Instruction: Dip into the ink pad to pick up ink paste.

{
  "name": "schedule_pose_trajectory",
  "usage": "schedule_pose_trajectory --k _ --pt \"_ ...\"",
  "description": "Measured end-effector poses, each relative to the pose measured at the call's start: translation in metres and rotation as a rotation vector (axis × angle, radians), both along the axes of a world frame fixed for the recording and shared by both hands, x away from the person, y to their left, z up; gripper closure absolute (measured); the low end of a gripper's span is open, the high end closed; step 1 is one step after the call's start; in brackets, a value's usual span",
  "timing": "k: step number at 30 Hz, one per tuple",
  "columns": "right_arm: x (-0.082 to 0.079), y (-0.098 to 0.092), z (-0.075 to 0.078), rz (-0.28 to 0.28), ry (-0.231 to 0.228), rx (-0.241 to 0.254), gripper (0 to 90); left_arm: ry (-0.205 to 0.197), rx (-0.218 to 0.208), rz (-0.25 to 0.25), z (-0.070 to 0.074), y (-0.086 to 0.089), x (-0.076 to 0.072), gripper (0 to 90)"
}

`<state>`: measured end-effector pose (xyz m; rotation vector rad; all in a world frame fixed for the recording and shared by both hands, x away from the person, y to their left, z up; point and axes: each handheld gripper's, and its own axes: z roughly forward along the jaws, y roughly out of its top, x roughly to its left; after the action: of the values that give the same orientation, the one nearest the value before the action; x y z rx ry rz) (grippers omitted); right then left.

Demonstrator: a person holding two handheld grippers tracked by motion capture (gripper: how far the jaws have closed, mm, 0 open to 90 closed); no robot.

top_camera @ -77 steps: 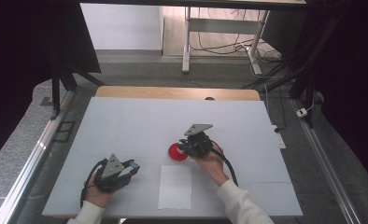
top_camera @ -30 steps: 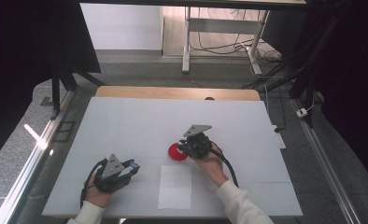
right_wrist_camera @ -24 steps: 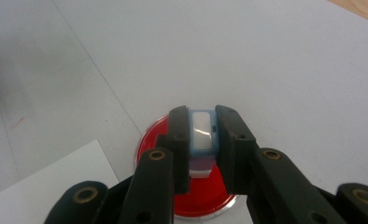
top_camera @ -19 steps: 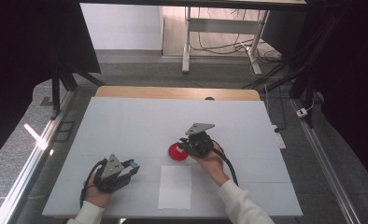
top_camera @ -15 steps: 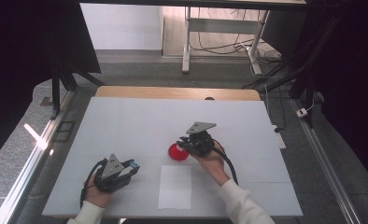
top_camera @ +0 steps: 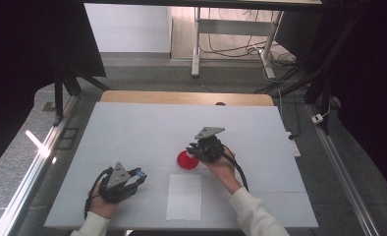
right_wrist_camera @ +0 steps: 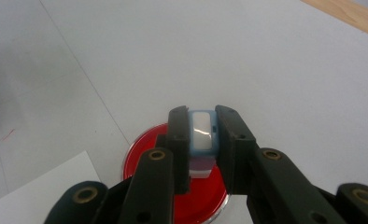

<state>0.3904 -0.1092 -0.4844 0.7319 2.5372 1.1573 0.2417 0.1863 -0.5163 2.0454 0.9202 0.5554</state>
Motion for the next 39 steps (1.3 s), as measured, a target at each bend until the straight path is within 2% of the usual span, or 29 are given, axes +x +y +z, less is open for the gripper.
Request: schedule_pose_trajectory --k 10,15,21,29,36,38,39 --pt "0.0045 0.0003 -0.0044 0.004 0.022 -0.007 75.7 0.001 0.001 0.002 0.0 -0.0001 0.0001 64.8" --pt "0.0032 0.002 -0.0045 0.004 0.009 -0.023 75.7 0.001 0.002 0.003 0.0 -0.0004 -0.0002 64.8" --pt "0.0031 0.0023 -0.0052 0.006 0.009 -0.018 75.7 0.001 0.002 0.003 0.0001 -0.0003 -0.0003 64.8" --pt "0.0017 0.0052 -0.0073 0.013 0.0 -0.052 75.8 0.0 0.002 0.004 0.0002 -0.0005 -0.0006 64.7" --pt "0.0031 0.004 -0.0074 0.012 0.011 -0.058 75.9 -0.001 0.003 0.003 0.0003 -0.001 -0.0007 64.8" --pt "0.0036 0.0036 -0.0084 0.014 0.015 -0.047 75.9 -0.001 0.003 0.001 0.0002 -0.0012 -0.0007 64.7" --pt "0.0033 0.0036 -0.0076 0.013 0.014 -0.06 76.0 -0.001 0.003 0.002 0.0002 -0.0013 -0.0007 64.8"
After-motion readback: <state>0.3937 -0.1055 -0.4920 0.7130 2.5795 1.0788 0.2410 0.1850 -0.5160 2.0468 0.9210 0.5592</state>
